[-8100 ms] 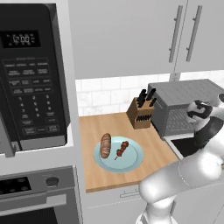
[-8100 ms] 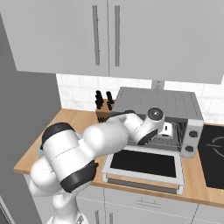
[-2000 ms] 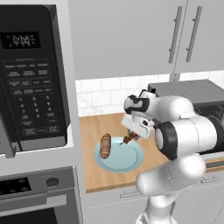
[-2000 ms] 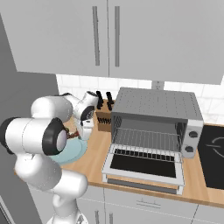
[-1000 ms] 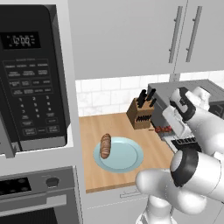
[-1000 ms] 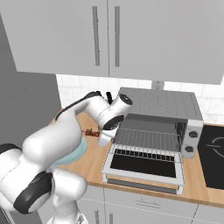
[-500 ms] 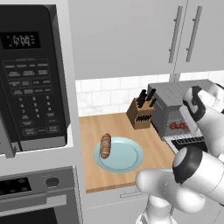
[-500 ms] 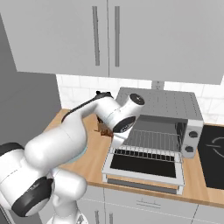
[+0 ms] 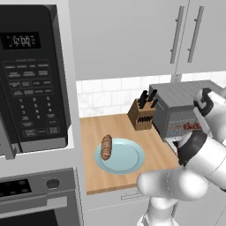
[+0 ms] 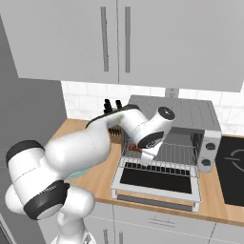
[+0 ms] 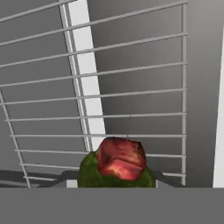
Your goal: Pick up the kebab skewer and baguette bread, and place them inside the toaster oven. Close the toaster oven door and start by setting the timer.
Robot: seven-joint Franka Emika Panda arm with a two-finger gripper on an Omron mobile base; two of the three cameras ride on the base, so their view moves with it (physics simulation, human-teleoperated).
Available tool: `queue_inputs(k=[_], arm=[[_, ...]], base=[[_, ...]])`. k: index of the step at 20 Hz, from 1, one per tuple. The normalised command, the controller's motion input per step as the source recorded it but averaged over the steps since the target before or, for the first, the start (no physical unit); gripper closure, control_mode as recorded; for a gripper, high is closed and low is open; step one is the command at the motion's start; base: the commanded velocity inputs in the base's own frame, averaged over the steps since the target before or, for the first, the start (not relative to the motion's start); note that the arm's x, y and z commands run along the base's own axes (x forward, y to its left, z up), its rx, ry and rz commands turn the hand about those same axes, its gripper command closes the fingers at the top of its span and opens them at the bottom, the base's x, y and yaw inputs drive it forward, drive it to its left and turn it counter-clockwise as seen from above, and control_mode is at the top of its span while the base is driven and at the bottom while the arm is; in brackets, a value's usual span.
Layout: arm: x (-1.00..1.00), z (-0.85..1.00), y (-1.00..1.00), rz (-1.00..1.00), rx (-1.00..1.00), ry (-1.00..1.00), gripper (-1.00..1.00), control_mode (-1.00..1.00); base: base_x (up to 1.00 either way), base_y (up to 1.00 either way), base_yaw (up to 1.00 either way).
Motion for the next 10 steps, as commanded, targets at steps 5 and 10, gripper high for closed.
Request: queue_inputs(k=[5,10], arm=[[0.68,0.0,-0.13,0.1,0.0,0.0,1.0,-1.0],[0.29,-0.07,-0.17,0.02,0.01,-0.02,1.0,-1.0]], base=[[0.0,0.0,0.0],[0.0,0.0,0.0]])
